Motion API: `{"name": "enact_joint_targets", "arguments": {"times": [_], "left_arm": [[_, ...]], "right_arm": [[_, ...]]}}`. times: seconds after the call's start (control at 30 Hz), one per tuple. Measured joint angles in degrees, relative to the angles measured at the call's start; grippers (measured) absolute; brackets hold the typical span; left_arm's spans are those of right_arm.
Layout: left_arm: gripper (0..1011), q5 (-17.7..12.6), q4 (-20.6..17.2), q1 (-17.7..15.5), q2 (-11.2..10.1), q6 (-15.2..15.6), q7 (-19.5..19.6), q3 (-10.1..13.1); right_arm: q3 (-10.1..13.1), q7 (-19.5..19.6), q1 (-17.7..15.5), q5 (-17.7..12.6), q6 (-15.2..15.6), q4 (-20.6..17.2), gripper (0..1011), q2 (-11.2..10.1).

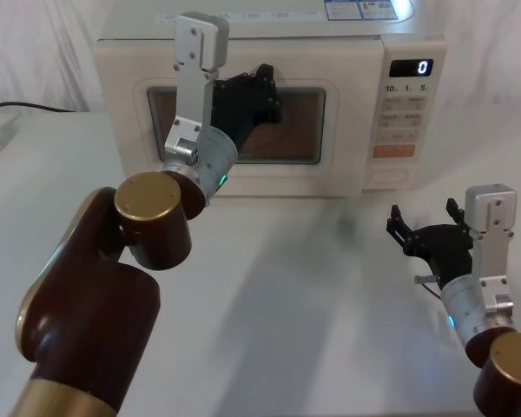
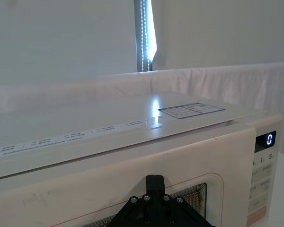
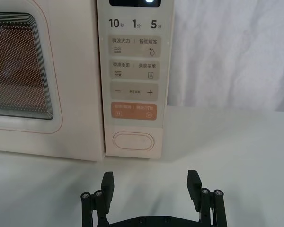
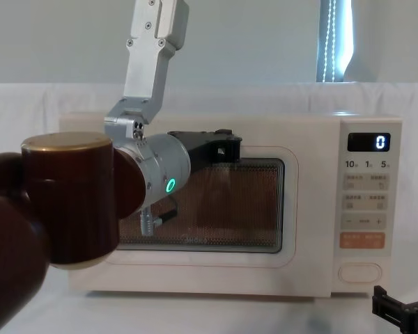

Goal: Press the button to open the microwave door with one hand; close the microwave door with the other hand.

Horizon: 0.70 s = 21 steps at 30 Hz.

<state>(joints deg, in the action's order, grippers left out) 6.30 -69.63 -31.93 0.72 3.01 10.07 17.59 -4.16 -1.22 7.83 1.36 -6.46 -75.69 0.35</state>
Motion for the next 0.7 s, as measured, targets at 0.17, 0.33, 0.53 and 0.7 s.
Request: {"name": "enact_joint_targets", "arguments": {"times": [0.17,0.33,0.53,0.7], "left_arm": [[0,-0.1,0.6,-0.3,0.2,-0.2,0.0,-0.1],[0,-0.1,0.9,-0.5,0.4,-0.2,-0.1,-0.2],[0,-0.1,1.3,-0.8,0.6,-0.4,-0.1,-0.3],[0,-0.2,1.8,-0.9,0.6,-0.6,0.0,-0.3]], "right_arm": [[0.0,0.0,0.0,0.0,0.0,0.0,1002,0.0],[0.0,0.0,0.0,0.0,0.0,0.0,1002,0.0],[0.0,0.0,0.0,0.0,0.0,0.0,1002,0.0],[0.0,0.0,0.0,0.0,0.0,0.0,1002,0.0]]}}
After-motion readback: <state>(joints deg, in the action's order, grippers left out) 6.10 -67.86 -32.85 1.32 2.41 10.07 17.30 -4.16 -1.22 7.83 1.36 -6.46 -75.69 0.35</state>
